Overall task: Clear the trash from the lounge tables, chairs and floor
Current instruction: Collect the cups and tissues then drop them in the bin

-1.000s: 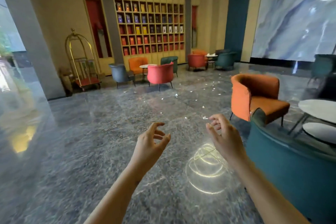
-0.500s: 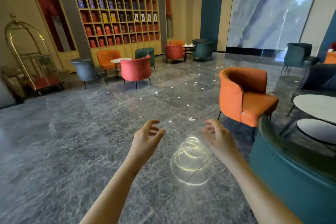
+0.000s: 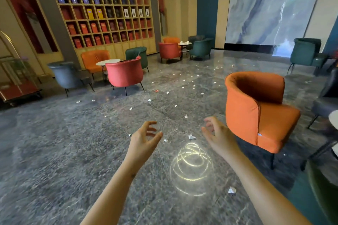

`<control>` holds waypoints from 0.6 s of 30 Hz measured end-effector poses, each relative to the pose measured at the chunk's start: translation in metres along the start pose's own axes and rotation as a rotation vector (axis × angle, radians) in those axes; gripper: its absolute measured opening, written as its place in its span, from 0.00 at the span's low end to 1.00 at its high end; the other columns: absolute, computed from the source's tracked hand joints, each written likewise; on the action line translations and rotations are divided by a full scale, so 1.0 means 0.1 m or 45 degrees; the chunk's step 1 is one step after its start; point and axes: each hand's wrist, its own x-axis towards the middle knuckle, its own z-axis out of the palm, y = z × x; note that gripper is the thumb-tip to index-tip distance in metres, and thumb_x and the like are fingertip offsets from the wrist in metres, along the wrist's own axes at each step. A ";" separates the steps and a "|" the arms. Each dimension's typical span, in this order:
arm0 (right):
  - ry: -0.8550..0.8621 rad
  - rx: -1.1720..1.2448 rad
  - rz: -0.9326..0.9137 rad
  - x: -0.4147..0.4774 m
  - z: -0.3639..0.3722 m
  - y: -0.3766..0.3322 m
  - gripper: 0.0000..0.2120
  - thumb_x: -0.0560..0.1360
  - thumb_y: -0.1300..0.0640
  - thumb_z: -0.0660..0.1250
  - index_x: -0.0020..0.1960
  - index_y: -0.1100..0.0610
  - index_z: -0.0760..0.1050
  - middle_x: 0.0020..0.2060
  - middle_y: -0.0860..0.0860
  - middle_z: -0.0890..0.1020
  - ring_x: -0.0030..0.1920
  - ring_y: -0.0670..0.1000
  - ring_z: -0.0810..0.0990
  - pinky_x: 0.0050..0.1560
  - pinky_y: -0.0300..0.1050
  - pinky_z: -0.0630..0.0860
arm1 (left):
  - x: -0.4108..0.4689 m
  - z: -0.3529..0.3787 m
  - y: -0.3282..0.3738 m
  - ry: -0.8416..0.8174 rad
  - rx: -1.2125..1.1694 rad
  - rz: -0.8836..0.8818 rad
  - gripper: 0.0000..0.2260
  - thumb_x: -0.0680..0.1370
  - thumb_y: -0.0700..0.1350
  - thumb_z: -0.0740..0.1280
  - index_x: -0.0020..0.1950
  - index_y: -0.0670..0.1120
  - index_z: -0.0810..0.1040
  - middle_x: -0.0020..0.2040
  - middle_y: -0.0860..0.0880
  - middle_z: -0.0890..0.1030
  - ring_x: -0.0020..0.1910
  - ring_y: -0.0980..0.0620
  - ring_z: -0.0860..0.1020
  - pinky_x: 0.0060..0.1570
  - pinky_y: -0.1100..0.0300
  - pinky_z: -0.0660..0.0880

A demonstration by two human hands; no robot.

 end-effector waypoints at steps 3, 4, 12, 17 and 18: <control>-0.022 0.004 0.000 0.97 0.18 0.12 0.15 0.77 0.53 0.62 0.61 0.58 0.71 0.52 0.54 0.78 0.50 0.55 0.77 0.48 0.47 0.74 | 0.90 0.13 -0.13 0.012 0.042 -0.003 0.15 0.75 0.48 0.69 0.60 0.49 0.73 0.49 0.51 0.79 0.48 0.56 0.78 0.44 0.67 0.70; -0.022 0.013 0.000 1.26 0.26 0.15 0.15 0.77 0.53 0.62 0.61 0.58 0.71 0.52 0.54 0.78 0.49 0.55 0.77 0.48 0.47 0.74 | 1.19 0.17 -0.19 0.017 0.059 -0.007 0.15 0.75 0.48 0.69 0.61 0.48 0.73 0.48 0.51 0.79 0.48 0.56 0.78 0.45 0.66 0.70; -0.063 -0.030 -0.015 3.53 1.31 0.81 0.15 0.76 0.53 0.63 0.60 0.58 0.71 0.51 0.54 0.78 0.50 0.54 0.77 0.50 0.48 0.73 | 3.56 0.56 -1.22 0.050 0.113 -0.044 0.15 0.74 0.51 0.69 0.60 0.51 0.73 0.47 0.55 0.78 0.44 0.64 0.75 0.39 0.75 0.67; -0.067 -0.170 -0.070 5.08 1.82 1.04 0.16 0.78 0.52 0.60 0.63 0.58 0.71 0.55 0.54 0.78 0.57 0.55 0.75 0.59 0.52 0.70 | 5.19 0.71 -1.69 -0.004 0.157 -0.034 0.16 0.75 0.51 0.68 0.61 0.48 0.74 0.50 0.51 0.78 0.50 0.55 0.77 0.49 0.64 0.71; -0.071 -0.211 -0.068 5.37 1.89 1.09 0.17 0.79 0.51 0.59 0.63 0.58 0.71 0.56 0.54 0.78 0.58 0.55 0.75 0.60 0.53 0.69 | 5.52 0.74 -1.75 -0.013 0.178 -0.018 0.16 0.75 0.51 0.68 0.60 0.47 0.74 0.51 0.51 0.78 0.50 0.54 0.77 0.50 0.62 0.71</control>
